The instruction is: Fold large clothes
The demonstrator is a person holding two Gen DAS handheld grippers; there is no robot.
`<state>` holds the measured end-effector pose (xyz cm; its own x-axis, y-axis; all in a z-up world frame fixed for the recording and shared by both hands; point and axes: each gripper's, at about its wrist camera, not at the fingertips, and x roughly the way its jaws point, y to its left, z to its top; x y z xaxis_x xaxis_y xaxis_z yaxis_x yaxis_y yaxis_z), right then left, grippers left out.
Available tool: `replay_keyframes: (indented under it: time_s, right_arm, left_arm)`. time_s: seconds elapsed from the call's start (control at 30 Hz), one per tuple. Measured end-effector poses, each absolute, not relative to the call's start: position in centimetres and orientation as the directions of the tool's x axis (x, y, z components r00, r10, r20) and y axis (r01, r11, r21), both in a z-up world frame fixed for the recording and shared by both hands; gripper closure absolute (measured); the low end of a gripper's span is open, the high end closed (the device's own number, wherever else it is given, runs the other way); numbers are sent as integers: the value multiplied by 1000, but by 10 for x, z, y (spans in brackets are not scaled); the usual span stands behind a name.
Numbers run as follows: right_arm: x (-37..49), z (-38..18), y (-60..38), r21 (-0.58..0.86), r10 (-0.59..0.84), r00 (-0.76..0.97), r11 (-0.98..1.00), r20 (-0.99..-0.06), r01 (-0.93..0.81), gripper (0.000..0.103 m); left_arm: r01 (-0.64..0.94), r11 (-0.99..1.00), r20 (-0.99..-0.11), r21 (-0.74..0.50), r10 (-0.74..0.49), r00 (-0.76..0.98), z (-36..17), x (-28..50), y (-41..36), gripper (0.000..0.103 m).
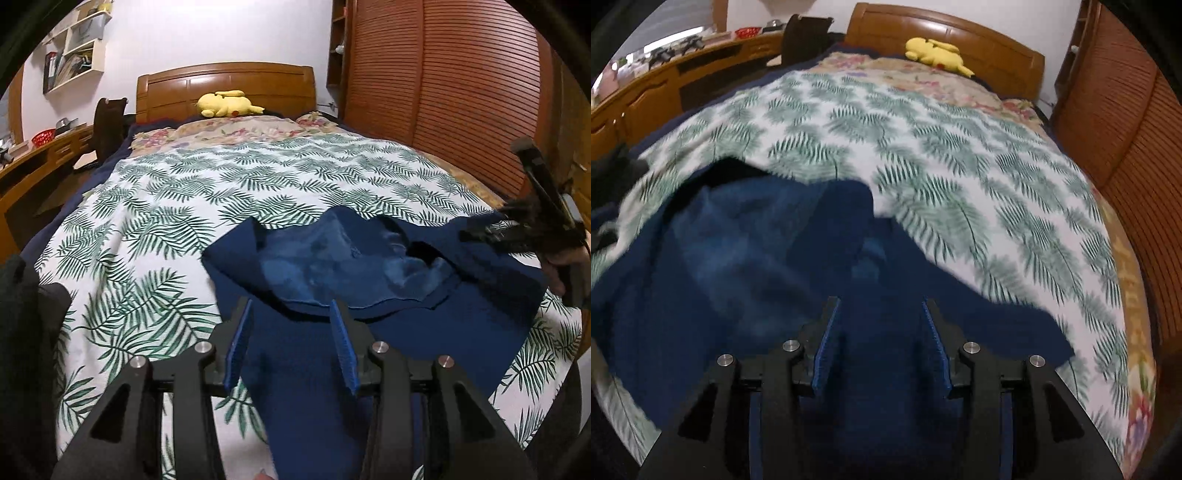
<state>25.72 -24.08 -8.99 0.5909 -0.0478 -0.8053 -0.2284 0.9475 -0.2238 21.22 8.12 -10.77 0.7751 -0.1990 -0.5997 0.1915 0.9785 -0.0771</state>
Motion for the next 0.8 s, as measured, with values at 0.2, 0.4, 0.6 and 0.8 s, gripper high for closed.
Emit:
replay_keyframes:
  time_s: [0.2, 0.4, 0.6, 0.8]
  right_arm:
    - [220, -110, -262, -222, -76, 527, 950, -847, -218, 49]
    - [210, -127, -276, -210, -85, 489, 956, -868, -206, 44]
    - [214, -134, -273, -286, -135, 492, 926, -860, -247, 44]
    - [237, -125, -280, -373, -194, 562, 900, -804, -224, 95]
  left_arm:
    - [186, 980, -599, -75, -194, 777, -106, 212, 74, 61]
    - [190, 976, -586, -102, -213, 782, -101, 218, 67, 61]
    - [209, 971, -572, -115, -237, 785, -96, 228, 48, 61]
    - [216, 970, -576, -112, -241, 781, -94, 238, 34, 61]
